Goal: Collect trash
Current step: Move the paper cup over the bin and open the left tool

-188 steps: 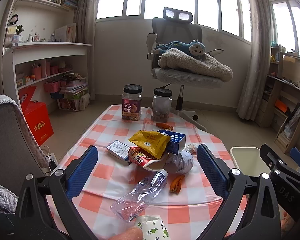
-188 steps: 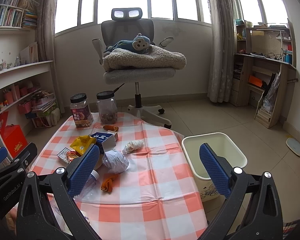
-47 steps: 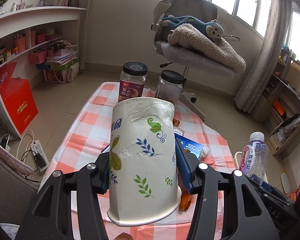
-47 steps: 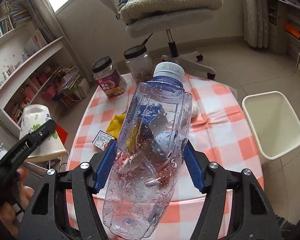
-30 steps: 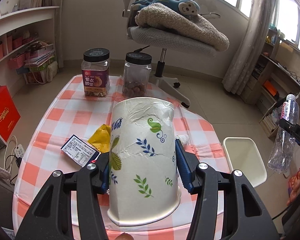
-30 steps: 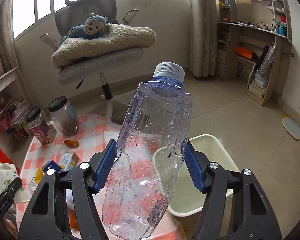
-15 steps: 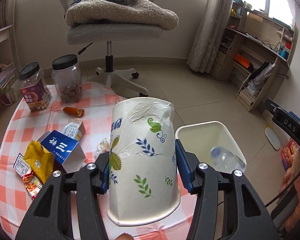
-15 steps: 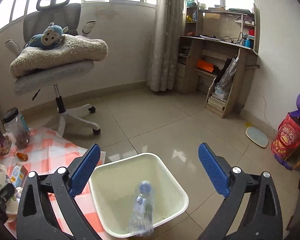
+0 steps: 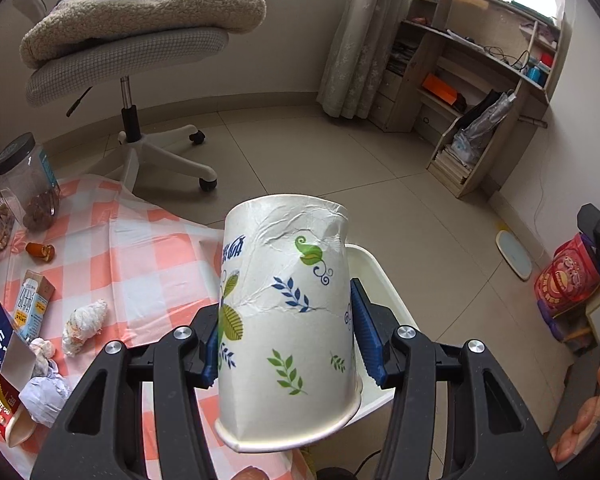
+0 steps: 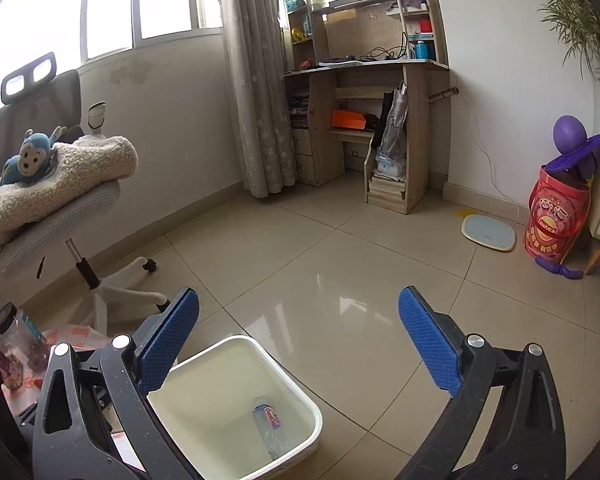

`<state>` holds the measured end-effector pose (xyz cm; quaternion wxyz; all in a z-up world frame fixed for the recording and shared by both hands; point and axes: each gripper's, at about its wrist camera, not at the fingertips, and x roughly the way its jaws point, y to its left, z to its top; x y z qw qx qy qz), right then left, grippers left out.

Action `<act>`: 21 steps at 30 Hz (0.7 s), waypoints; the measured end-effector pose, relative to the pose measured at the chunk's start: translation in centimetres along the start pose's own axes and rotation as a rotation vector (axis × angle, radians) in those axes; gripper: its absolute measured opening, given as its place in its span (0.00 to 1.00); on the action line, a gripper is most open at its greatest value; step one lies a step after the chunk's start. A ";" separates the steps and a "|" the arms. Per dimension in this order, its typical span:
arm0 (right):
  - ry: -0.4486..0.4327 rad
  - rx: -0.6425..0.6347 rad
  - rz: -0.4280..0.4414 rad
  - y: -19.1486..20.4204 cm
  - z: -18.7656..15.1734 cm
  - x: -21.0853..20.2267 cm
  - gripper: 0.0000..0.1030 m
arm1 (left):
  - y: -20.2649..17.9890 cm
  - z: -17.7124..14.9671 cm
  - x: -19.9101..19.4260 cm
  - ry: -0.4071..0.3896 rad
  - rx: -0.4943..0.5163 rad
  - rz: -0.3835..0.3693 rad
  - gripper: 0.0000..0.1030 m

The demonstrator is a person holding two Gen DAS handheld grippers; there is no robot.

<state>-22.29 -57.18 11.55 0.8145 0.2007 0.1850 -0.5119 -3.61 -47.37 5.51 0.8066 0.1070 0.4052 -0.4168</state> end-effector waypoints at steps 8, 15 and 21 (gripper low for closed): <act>-0.051 0.033 -0.027 -1.0 0.3 -0.6 0.93 | -2.2 1.1 1.4 0.004 0.023 0.001 0.80; -0.113 0.036 0.012 -0.1 -0.3 -1.4 0.93 | -0.4 0.8 -1.0 -0.069 0.042 0.054 0.81; -0.018 0.077 0.119 1.6 -1.0 -0.7 0.93 | 2.3 -0.4 -5.0 -0.206 0.049 0.159 0.92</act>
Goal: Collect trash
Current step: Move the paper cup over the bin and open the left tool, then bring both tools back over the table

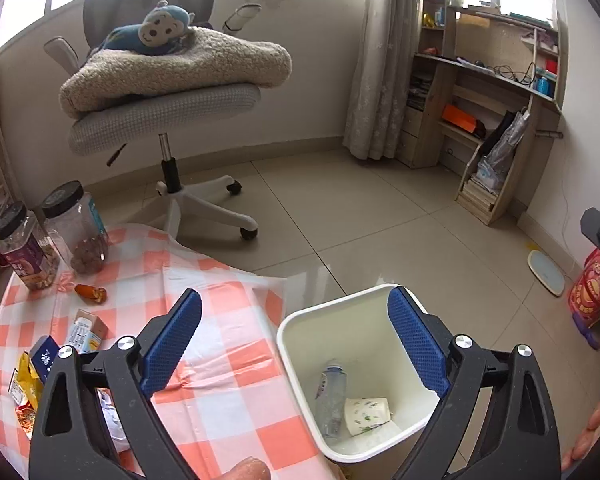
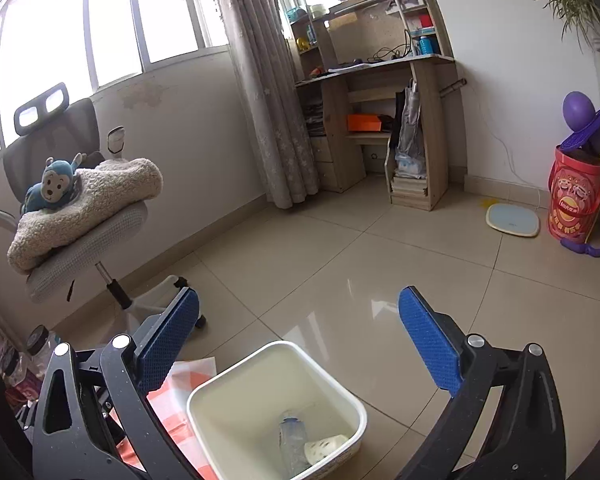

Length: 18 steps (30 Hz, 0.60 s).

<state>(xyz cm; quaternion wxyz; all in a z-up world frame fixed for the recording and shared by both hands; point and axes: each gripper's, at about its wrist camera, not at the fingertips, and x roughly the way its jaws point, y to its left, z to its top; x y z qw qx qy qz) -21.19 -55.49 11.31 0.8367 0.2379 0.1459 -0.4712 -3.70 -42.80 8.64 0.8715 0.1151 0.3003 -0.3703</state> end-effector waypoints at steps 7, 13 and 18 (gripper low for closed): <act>0.077 -0.068 0.072 4.3 -2.2 0.3 0.93 | 5.6 -0.8 -3.7 -0.083 -0.064 0.111 0.93; 0.029 -0.211 0.106 9.0 -4.8 -1.2 0.93 | 9.4 -2.2 -5.1 -0.077 -0.096 0.186 0.93; 0.041 -0.328 0.131 12.9 -6.8 -1.8 0.93 | 12.0 -3.0 -5.5 -0.035 -0.093 0.282 0.93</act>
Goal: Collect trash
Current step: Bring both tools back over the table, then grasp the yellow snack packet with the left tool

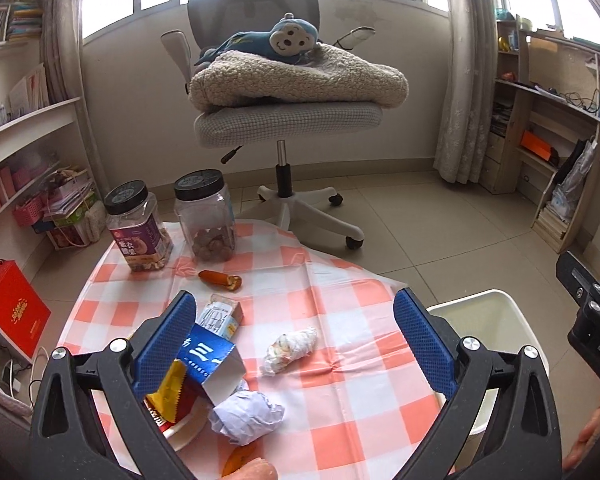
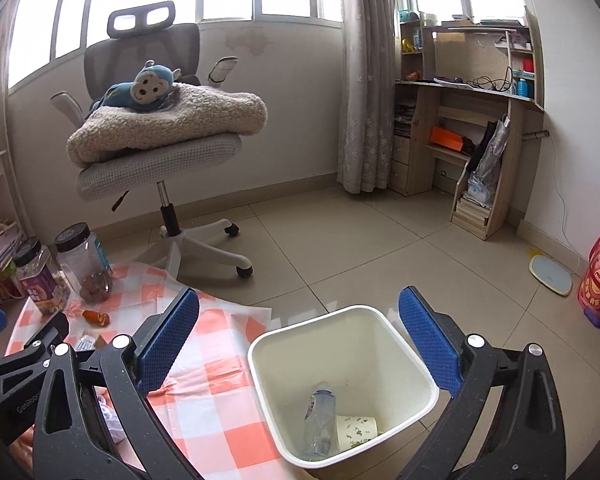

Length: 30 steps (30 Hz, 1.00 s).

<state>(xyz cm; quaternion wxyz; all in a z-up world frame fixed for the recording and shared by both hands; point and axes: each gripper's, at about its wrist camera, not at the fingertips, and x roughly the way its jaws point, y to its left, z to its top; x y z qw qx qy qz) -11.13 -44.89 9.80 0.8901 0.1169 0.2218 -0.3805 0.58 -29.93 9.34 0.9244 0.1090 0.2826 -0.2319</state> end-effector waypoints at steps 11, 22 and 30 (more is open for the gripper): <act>0.114 -0.015 0.115 6.3 -1.0 1.2 0.93 | 9.9 -1.4 3.2 0.216 -0.143 0.099 0.93; 0.172 -0.064 0.199 11.1 -2.0 2.1 0.93 | 19.6 -5.5 9.5 0.517 -0.613 -0.028 0.93; 0.261 -0.065 0.225 12.8 -2.7 4.3 0.93 | 20.2 -7.4 14.1 0.626 -0.773 -0.022 0.76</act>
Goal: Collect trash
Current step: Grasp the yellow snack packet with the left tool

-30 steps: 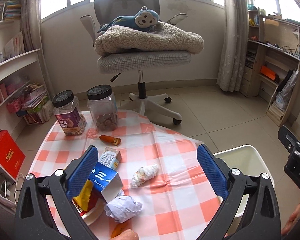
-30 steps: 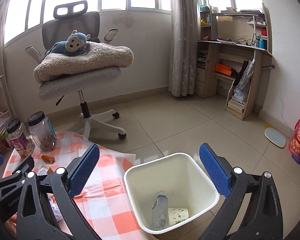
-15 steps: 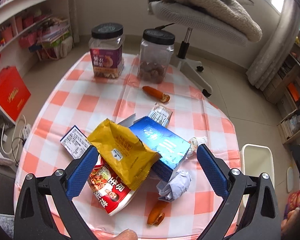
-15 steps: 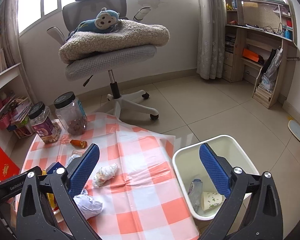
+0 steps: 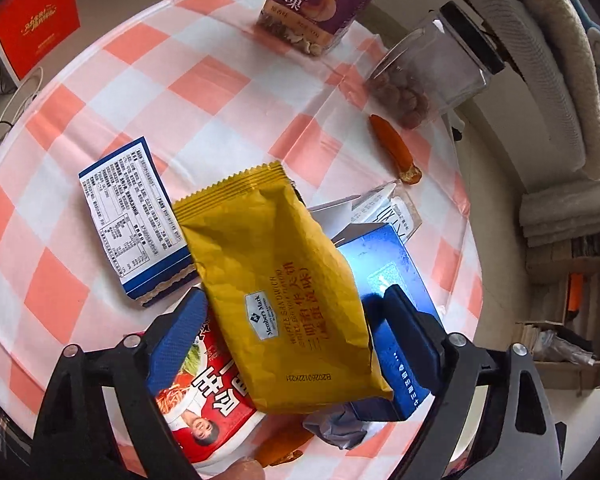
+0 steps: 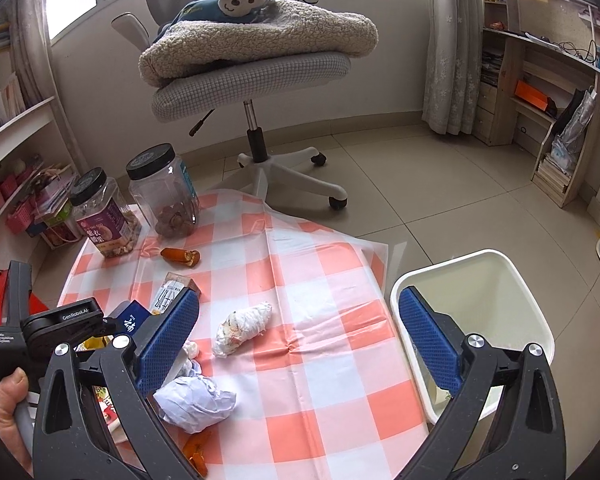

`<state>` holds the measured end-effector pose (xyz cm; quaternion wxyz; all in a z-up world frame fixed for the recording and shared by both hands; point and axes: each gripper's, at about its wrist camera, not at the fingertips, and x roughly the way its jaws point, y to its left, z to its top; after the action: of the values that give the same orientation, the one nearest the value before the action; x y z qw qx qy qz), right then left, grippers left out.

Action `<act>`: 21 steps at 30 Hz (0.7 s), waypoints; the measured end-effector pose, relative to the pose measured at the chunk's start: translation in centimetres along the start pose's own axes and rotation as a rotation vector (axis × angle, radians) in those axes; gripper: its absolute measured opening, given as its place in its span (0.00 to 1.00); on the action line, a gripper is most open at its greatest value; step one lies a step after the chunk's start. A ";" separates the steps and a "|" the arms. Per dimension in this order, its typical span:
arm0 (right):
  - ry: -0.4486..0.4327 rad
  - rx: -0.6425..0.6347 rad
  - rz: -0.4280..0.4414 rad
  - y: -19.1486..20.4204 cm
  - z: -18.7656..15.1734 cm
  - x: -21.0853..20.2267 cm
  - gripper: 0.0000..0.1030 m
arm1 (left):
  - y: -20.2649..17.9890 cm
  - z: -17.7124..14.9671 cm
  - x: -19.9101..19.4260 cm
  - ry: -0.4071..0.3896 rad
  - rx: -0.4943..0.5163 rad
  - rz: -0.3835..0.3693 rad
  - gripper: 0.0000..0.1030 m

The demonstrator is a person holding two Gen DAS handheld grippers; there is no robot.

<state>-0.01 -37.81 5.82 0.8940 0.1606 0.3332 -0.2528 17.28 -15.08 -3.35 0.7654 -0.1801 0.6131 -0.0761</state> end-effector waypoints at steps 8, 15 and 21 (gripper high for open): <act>0.067 -0.066 0.086 2.9 -0.3 2.3 0.93 | -0.6 0.0 -2.2 0.004 0.152 -0.072 0.13; 0.139 -0.296 0.228 8.5 -0.9 4.4 0.93 | 0.4 0.2 -7.2 -0.079 0.196 -0.147 0.07; 0.210 -0.480 0.258 12.6 -2.8 6.6 0.93 | 0.4 0.1 -11.1 -0.232 0.313 -0.070 0.07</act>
<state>9.84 -28.50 0.85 0.8917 0.0111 0.4512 -0.0329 14.70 -10.96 6.68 0.8464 -0.0876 0.4950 -0.1756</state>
